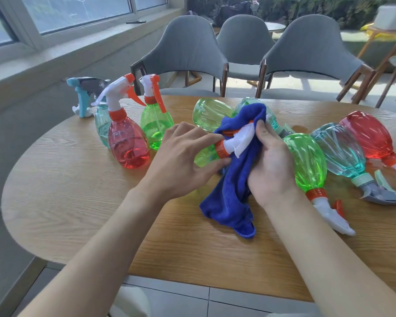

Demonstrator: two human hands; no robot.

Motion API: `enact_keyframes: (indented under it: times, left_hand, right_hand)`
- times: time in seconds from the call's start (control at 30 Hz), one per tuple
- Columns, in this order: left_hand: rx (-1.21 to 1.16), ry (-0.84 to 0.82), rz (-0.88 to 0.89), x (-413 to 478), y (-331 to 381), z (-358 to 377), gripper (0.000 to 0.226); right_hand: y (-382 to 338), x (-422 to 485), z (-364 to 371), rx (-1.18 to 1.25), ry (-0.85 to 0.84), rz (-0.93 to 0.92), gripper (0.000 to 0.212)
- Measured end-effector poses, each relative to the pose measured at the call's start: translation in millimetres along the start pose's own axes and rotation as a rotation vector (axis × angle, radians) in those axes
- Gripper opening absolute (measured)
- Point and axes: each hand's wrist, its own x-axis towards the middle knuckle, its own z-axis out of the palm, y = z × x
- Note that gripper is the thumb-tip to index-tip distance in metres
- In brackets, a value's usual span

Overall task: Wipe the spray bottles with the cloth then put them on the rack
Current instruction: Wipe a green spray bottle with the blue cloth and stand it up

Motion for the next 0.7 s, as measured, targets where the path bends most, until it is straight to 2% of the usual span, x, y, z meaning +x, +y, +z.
enact_keyframes:
  times: [0.27, 0.37, 0.53, 0.7]
  left_hand:
    - [0.033, -0.028, 0.006, 2.2, 0.9, -2.2, 0.042]
    - [0.008, -0.010, -0.011, 3.0, 1.9, -1.3, 0.041]
    - [-0.047, -0.017, -0.056, 3.4, -1.9, -3.6, 0.036]
    - [-0.168, -0.011, -0.117, 1.5, -3.0, -8.9, 0.039]
  right_hand:
    - [-0.6, 9.7, -11.0, -0.018, 0.119, -0.076, 0.020]
    - [-2.0, 10.5, -10.8, 0.055, 0.161, -0.045, 0.041]
    - [-4.8, 3.2, -4.7, -0.036, -0.002, -0.065, 0.035]
    - [-4.5, -2.0, 1.5, -0.114, -0.028, -0.126, 0.019]
